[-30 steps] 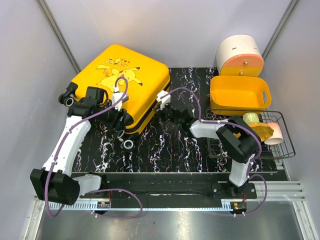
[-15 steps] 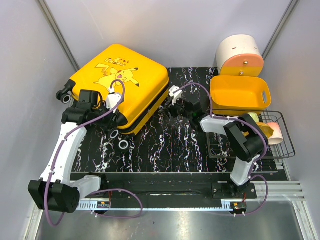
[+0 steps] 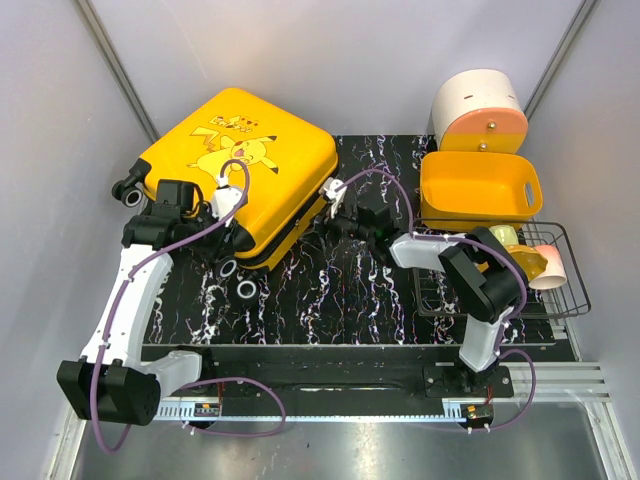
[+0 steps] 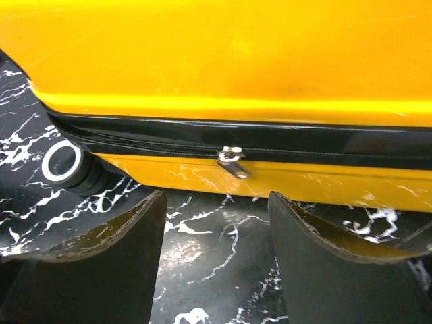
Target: Open, take out, and arrange the luggage
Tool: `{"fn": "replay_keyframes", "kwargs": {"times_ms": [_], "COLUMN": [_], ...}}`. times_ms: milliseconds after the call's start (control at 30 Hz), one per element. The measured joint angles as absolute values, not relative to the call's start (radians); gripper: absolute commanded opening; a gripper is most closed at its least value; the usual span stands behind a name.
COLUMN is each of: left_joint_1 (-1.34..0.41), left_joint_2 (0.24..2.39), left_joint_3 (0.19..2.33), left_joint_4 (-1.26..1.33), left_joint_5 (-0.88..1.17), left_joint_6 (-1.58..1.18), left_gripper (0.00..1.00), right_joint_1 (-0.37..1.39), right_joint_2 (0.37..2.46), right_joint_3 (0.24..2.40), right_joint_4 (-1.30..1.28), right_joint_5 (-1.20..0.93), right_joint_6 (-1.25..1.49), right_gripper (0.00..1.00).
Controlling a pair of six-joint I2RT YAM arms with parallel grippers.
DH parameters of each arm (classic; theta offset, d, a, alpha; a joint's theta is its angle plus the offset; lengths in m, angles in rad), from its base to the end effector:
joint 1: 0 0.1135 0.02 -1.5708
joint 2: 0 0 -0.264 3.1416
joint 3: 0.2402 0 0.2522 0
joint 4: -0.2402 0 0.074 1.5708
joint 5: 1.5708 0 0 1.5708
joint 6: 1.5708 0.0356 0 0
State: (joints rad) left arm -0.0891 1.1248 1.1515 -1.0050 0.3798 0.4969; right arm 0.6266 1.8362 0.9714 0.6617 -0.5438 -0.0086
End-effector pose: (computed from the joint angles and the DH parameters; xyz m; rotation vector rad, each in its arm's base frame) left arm 0.2072 -0.0318 0.3294 0.8528 2.3247 -0.3125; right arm 0.3101 0.2472 0.1997 -0.9469 1.5760 0.9206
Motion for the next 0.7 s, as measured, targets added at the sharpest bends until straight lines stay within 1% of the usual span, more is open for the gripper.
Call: {"fn": "replay_keyframes", "kwargs": {"times_ms": [67, 100, 167, 200, 233, 267, 300, 467, 567, 600, 633, 667, 700], "left_joint_1": [-0.086, -0.086, -0.085, -0.084, -0.084, -0.082, -0.081, -0.078, -0.078, -0.078, -0.078, -0.078, -0.078], "left_joint_2": [1.125, 1.125, 1.130, 1.133, 1.135, 1.135, 1.135, 1.134, 1.134, 1.134, 1.135, 1.140, 1.147], "left_joint_3": [1.151, 1.152, 1.162, 1.168, 1.179, 1.184, 1.187, 1.189, 1.187, 1.185, 1.182, 1.181, 1.181], "left_joint_4": [-1.006, -1.008, -1.021, -1.035, -1.063, -1.088, -1.118, -1.195, -1.197, -1.196, -1.196, -1.196, -1.194], "left_joint_5": [0.384, 0.388, 0.394, 0.396, 0.397, 0.397, 0.397, 0.382, 0.369, 0.369, 0.369, 0.371, 0.372], "left_joint_6": [0.498, 0.499, 0.504, 0.511, 0.514, 0.522, 0.522, 0.525, 0.524, 0.522, 0.521, 0.517, 0.515], "left_gripper": [0.27, 0.50, 0.66, 0.78, 0.83, 0.86, 0.93, 0.94, 0.88, 0.85, 0.81, 0.67, 0.60], "right_joint_1": [0.648, 0.658, 0.676, 0.682, 0.689, 0.694, 0.699, 0.705, 0.705, 0.705, 0.705, 0.705, 0.705], "right_joint_2": [1.844, 1.848, 1.856, 1.860, 1.863, 1.867, 1.870, 1.881, 1.881, 1.881, 1.881, 1.881, 1.881], "right_joint_3": [0.977, 0.980, 0.986, 0.989, 0.993, 0.997, 1.001, 1.015, 1.015, 1.015, 1.015, 1.015, 1.015], "right_joint_4": [0.662, 0.662, 0.661, 0.661, 0.661, 0.661, 0.658, 0.650, 0.646, 0.645, 0.645, 0.645, 0.645], "right_joint_5": [-0.542, -0.540, -0.533, -0.525, -0.512, -0.497, -0.480, -0.418, -0.387, -0.381, -0.376, -0.374, -0.370], "right_joint_6": [0.002, 0.004, 0.007, 0.006, 0.007, 0.007, 0.007, 0.007, 0.006, 0.006, 0.006, 0.007, 0.006], "right_gripper": [0.71, 0.71, 0.69, 0.70, 0.69, 0.70, 0.70, 0.73, 0.77, 0.80, 0.80, 0.79, 0.79]}}
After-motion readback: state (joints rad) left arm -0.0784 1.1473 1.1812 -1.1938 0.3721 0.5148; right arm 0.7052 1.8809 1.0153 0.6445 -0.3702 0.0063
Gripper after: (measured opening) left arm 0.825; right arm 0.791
